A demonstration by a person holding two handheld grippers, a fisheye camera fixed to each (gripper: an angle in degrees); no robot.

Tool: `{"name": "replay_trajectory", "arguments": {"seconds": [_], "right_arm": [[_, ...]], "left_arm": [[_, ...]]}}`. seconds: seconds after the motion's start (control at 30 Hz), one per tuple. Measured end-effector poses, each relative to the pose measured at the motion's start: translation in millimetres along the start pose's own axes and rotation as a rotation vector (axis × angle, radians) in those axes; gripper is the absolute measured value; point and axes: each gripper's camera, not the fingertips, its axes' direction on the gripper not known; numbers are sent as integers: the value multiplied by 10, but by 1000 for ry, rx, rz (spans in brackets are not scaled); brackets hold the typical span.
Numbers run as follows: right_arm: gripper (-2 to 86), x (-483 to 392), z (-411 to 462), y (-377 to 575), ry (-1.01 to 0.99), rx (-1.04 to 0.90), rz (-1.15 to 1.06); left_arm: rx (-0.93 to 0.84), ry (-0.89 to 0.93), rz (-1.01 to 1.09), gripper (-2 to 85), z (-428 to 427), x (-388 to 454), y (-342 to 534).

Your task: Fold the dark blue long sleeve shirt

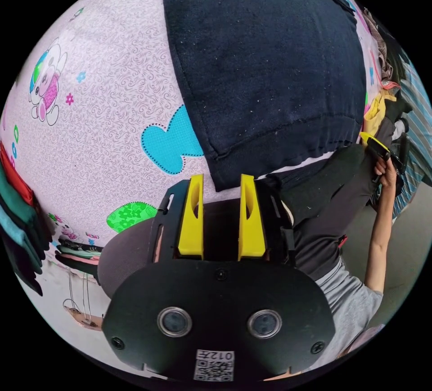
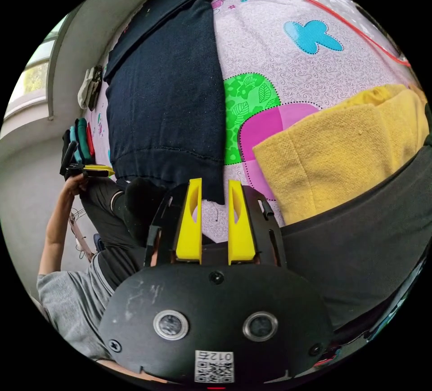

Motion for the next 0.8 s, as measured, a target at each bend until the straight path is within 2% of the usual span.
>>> {"name": "replay_trajectory", "arguments": {"seconds": [0.2,0.47,0.67,0.8], "right_arm": [[94,206,119,-14,1,-25,10],[28,532,252,102,48,-22,54],[-8,817,269,314,11,-12,43],[-9,1050,84,581,-91,64,37]], "left_arm": [[2,5,3,96,4,-38,146],[-3,-49,52,32,34,-29,462],[52,59,90,11,-92,-248,930],[173,216,138,7,-328,-508,1434]]}}
